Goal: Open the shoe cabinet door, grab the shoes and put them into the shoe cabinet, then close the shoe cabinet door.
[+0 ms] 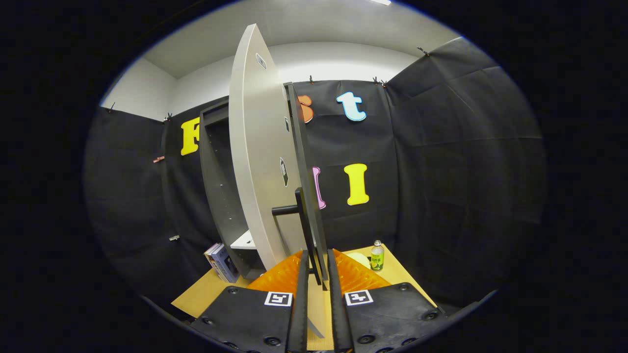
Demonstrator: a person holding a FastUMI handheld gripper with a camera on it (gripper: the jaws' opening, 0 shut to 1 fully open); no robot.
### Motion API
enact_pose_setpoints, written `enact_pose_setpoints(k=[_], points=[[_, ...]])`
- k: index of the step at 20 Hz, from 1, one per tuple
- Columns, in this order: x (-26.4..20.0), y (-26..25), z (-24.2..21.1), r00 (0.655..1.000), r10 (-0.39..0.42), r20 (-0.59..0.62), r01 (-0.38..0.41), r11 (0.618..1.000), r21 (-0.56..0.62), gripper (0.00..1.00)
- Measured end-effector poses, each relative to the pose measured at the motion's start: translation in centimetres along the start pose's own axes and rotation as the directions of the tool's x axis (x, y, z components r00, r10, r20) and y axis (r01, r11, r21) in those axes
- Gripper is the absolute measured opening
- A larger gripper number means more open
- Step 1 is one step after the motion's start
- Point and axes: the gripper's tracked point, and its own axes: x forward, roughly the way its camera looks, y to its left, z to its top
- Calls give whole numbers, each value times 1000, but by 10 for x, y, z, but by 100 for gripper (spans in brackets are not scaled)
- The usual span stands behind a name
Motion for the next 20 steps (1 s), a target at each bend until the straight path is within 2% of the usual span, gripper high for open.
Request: enact_pose_setpoints(k=[4,6,9,10,16,20], points=[[-22,27,-4,1000,-12,0,12,999,-41,50],[-40,48,-14,1000,8,-20,-9,998,-65,73],[-53,83,-41,995,58,-78,-64,995,-75,87],[-53,95,-54,991,81,-103,-89,993,-77,99],[-23,147,-146,945,131,-300,-147,989,-32,98],[3,153,-222,890,124,-439,-159,986,-43,99]])
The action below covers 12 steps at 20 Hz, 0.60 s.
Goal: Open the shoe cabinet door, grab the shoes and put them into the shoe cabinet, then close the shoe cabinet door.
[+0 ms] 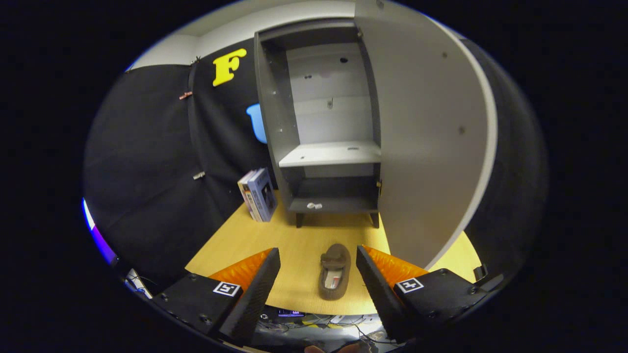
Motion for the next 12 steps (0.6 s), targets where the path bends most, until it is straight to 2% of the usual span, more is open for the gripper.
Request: enact_pose_setpoints(k=[4,12], points=[[53,11,-51,993,16,-119,-12,999,33,99],[152,-4,-139,968,-49,-247,62,997,45,99]])
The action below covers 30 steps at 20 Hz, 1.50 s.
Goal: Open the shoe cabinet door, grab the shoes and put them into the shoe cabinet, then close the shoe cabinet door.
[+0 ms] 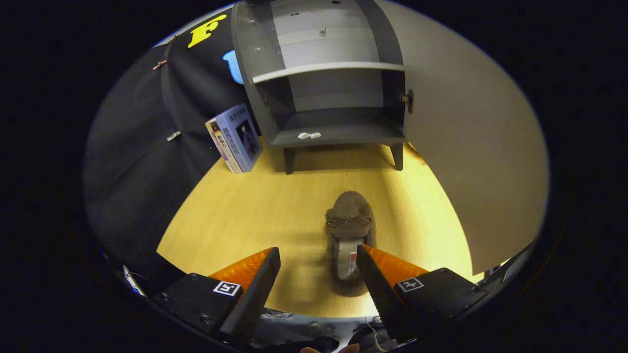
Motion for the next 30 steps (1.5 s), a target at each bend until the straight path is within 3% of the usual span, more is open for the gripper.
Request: enact_pose_setpoints(k=[7,10,11,13,16,17,18,24,30], points=[[85,-12,-28,997,-65,-45,67,997,49,97],[114,-19,-23,994,-104,-13,105,994,41,82],[119,-23,-20,992,-127,-3,127,991,31,82],[130,-33,-16,984,-176,22,176,984,15,70],[132,-38,-15,979,-201,43,200,980,25,26],[133,-36,-14,982,-184,41,183,983,18,26],[131,-34,-15,982,-183,42,183,983,2,9],[115,-34,-5,988,-154,34,154,988,-10,5],[52,-29,46,989,-115,88,116,993,-5,5]])
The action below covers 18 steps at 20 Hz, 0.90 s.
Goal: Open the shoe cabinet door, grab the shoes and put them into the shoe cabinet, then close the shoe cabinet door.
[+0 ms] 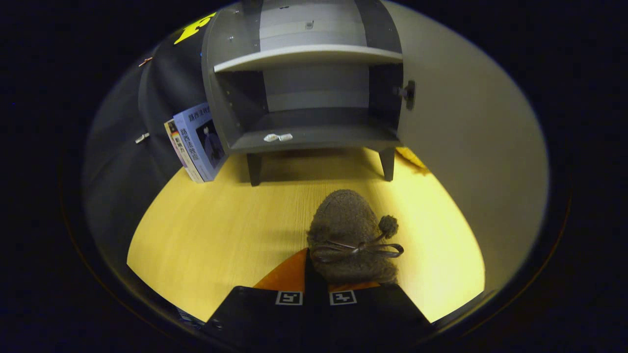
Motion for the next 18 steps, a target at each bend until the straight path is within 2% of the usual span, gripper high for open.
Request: enact_pose_setpoints(k=[6,13,16,18], points=[[-69,3,64,999,31,16,-31,999,-6,5],[-133,33,183,991,109,75,-107,994,-27,5],[-142,45,244,984,138,112,-134,990,-43,5],[-131,50,276,984,147,104,-142,988,-58,5]])
